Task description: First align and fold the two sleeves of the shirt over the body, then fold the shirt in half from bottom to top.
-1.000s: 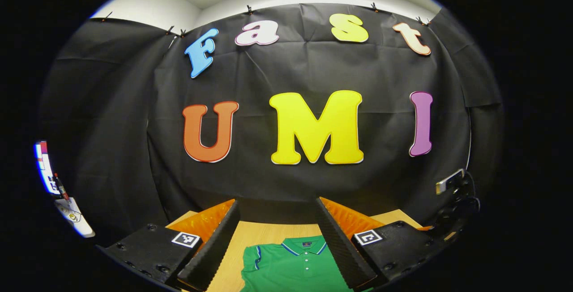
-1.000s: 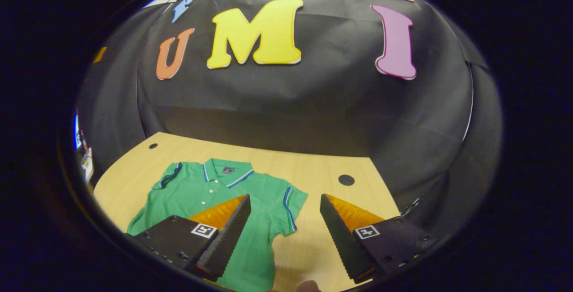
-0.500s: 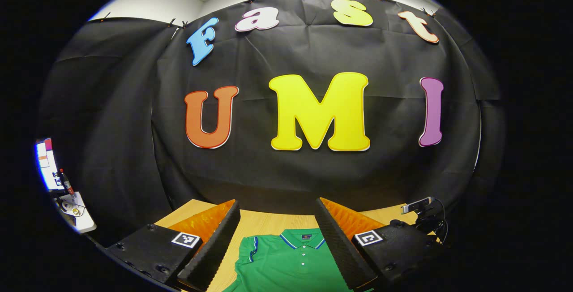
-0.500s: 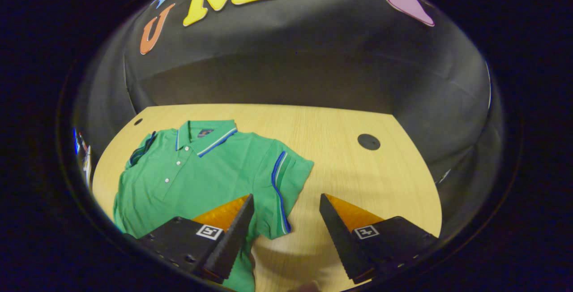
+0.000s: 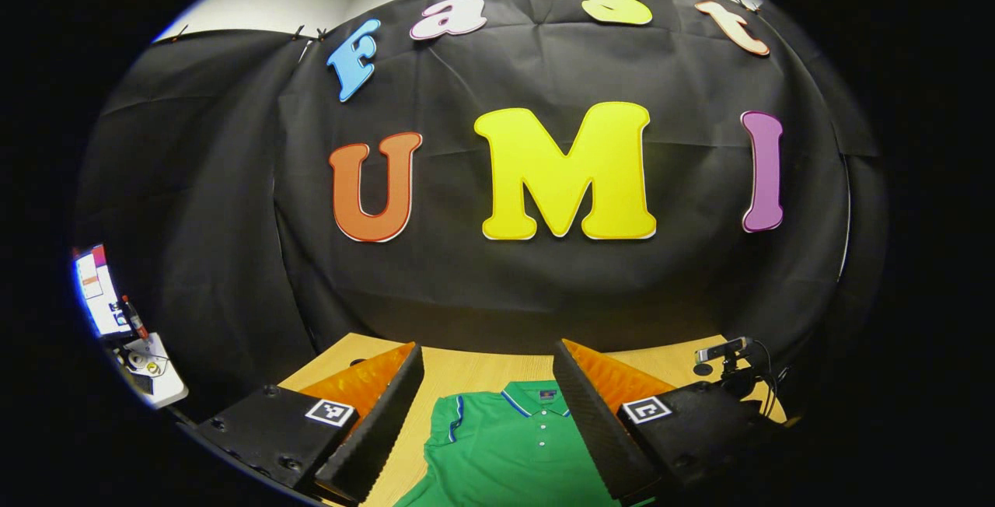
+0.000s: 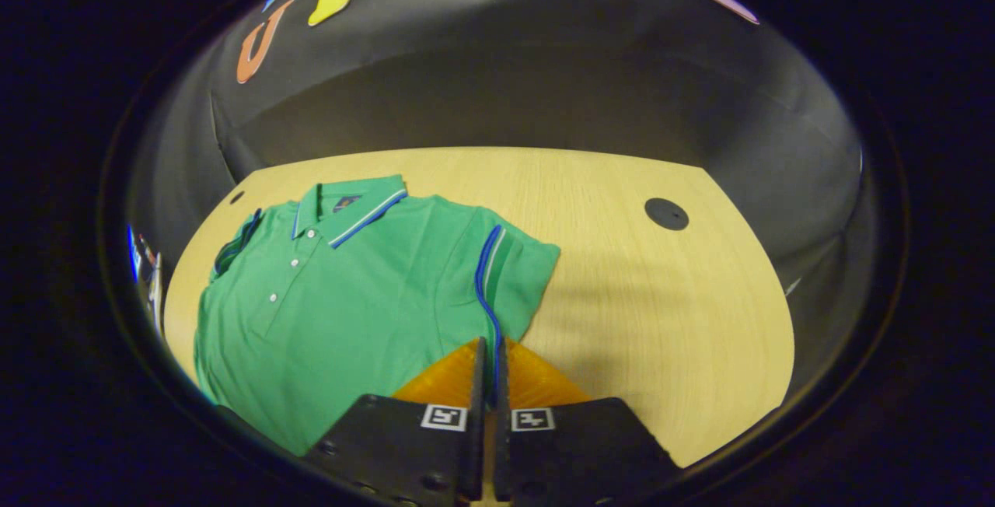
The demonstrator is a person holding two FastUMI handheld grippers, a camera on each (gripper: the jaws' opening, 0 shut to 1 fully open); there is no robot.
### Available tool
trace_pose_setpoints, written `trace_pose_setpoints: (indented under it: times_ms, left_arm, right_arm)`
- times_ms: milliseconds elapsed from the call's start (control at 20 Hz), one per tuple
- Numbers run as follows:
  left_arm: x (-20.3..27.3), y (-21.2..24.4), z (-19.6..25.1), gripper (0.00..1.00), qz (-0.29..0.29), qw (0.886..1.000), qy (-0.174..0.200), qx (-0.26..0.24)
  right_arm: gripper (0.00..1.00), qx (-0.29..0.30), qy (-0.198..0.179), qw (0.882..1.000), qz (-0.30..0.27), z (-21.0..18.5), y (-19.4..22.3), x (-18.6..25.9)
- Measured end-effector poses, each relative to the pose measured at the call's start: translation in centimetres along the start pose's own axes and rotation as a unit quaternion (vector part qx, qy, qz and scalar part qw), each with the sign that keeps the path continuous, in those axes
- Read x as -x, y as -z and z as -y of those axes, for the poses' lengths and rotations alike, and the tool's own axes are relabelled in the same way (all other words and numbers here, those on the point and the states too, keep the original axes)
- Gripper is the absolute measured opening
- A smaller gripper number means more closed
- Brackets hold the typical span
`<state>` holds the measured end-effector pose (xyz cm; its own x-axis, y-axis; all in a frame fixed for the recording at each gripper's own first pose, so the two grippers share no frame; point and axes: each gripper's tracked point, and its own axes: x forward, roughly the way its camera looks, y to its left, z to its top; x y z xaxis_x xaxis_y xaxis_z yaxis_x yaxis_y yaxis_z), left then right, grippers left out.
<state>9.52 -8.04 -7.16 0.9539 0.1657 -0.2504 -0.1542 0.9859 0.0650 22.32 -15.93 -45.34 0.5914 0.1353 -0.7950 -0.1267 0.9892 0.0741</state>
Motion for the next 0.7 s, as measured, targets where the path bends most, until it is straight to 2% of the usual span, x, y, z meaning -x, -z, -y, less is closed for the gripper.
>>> trace_pose_setpoints:
  times_ms: [50,100,150,450,700]
  left_arm:
    - [0.0,0.0,-0.2,1.00,-0.001,1.000,0.000,0.001]
    - [0.0,-0.1,-0.3,1.00,0.000,1.000,0.001,0.001]
    - [0.0,-0.2,-0.5,1.00,0.002,1.000,0.002,0.001]
    - [-0.3,0.3,-2.5,1.00,0.003,1.000,0.008,0.020]
    - [-0.3,1.2,-5.5,1.00,0.001,0.999,0.006,0.044]
  right_arm:
    - [0.11,0.003,-0.004,1.000,0.002,-0.3,-0.1,0.3]
    - [0.11,0.004,0.001,1.000,0.000,-0.2,0.0,0.0]
    - [0.00,0.005,0.000,1.000,-0.001,-0.3,-0.3,0.3]
    - [0.00,-0.008,0.019,0.999,0.040,-1.0,-3.9,3.7]
    - [0.00,0.019,0.024,0.997,0.066,-4.7,-7.4,6.6]
